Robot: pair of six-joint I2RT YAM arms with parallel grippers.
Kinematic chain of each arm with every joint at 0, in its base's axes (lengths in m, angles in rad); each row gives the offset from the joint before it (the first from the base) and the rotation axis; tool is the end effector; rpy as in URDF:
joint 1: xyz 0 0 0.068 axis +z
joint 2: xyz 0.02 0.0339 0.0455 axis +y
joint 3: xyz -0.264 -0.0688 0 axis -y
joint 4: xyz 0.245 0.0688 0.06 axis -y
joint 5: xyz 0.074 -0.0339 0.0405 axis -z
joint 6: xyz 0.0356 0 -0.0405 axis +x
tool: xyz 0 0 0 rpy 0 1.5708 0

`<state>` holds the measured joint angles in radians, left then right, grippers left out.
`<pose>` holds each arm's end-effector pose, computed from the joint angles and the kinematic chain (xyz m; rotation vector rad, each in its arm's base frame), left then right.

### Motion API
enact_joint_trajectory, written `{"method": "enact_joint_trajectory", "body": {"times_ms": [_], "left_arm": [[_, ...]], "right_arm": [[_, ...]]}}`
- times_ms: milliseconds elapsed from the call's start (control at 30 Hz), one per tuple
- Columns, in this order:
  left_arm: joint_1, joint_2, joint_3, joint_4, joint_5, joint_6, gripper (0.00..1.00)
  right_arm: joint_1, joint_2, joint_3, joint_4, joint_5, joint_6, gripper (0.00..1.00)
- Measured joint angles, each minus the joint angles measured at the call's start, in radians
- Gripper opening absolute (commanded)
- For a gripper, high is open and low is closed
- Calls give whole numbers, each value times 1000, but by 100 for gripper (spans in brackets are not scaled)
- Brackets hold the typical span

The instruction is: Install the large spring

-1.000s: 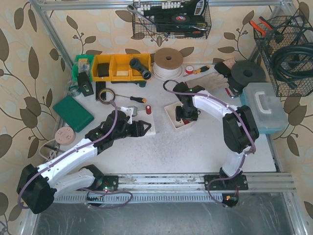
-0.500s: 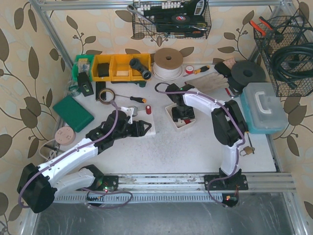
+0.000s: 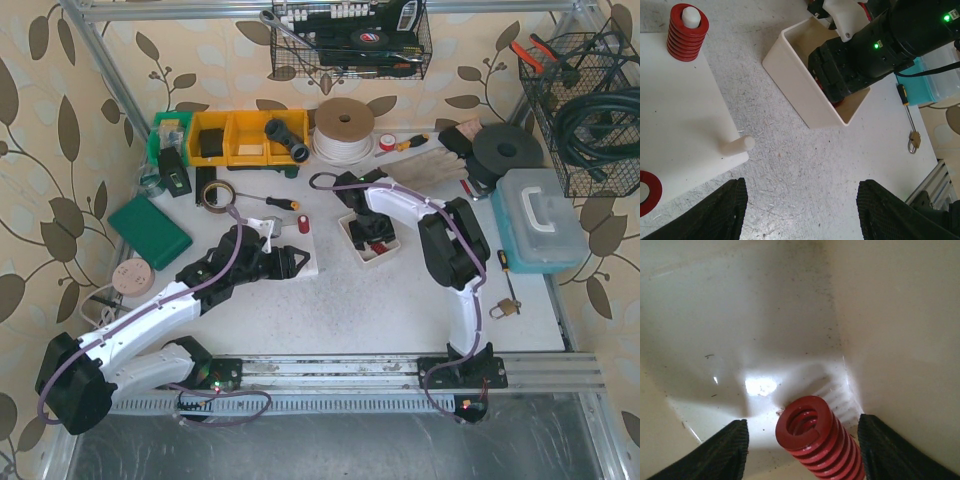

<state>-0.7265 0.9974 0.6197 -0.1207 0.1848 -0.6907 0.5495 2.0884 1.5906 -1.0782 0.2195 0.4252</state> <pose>0.1619 -0.1526 0.2486 0.1630 2.2313 -1.0211 0.3400 0.1991 0.1699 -0.1890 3.0230 -0.2986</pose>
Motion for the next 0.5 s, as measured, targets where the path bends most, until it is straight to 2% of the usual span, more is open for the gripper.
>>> {"method": "enact_joint_trajectory", "body": {"times_ms": [167, 333, 500], "left_arm": [[0, 4, 0, 0, 0, 0, 64], [0, 7, 0, 0, 0, -1, 64], [0, 11, 0, 1, 0, -6, 64]], "right_arm": [[0, 23, 0, 26, -16, 5, 35], [0, 24, 0, 44, -48, 9, 28], [0, 6, 2, 47, -48, 14, 16]]}}
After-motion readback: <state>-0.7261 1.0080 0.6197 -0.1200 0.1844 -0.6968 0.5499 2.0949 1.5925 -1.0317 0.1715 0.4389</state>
